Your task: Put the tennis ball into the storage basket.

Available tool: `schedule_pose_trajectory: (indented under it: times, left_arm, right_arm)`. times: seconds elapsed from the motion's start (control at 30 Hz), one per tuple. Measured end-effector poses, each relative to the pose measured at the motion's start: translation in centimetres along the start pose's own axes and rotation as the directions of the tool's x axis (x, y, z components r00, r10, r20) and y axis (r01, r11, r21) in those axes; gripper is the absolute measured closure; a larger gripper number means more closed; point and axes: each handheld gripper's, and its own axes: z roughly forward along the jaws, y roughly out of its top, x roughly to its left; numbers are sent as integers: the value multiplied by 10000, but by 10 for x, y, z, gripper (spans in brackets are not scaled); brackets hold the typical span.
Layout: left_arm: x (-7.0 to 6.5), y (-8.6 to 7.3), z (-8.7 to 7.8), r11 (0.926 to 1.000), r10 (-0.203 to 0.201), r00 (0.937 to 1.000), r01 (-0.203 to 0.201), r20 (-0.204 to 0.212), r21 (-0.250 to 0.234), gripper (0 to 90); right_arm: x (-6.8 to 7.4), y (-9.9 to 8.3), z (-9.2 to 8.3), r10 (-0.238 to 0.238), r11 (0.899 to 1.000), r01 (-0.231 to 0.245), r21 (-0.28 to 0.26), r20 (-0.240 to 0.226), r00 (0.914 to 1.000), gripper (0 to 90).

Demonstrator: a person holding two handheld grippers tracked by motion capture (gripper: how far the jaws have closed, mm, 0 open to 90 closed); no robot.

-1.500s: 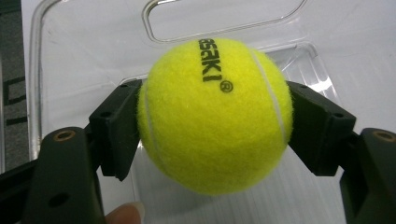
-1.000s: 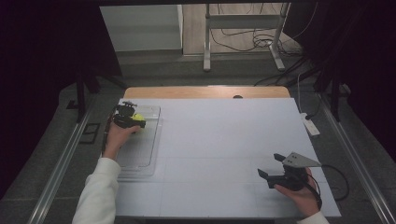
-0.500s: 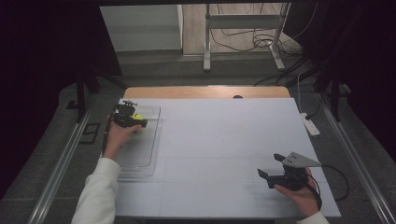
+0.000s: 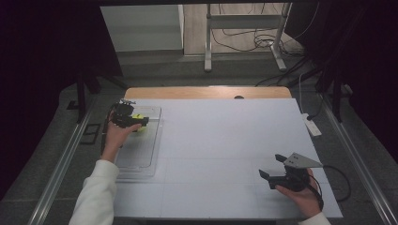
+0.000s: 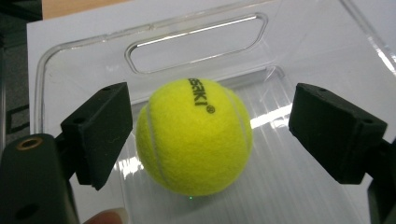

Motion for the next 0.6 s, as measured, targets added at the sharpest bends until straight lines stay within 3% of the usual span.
schedule_pose_trajectory:
  times: [0.23, 0.43, 0.6]
  left_arm:
    - [-2, -2, -8, 9990, 127, 9999, -122, 110, -424, 146]
    - [-1, -6, -15, 9967, -30, 9984, 76, 566, -804, 147]
    - [-5, -9, -22, 9945, 88, 9966, -2, 819, -1044, 149]
  right_arm:
    - [-1, 0, 0, 6, 10000, -6, -23, -14, 10000, 122]
    - [-2, -1, 0, 82, 10000, -82, -41, -16, 10000, 123]
    - [-3, -1, 0, 153, 9999, -153, -34, -29, 9999, 122]
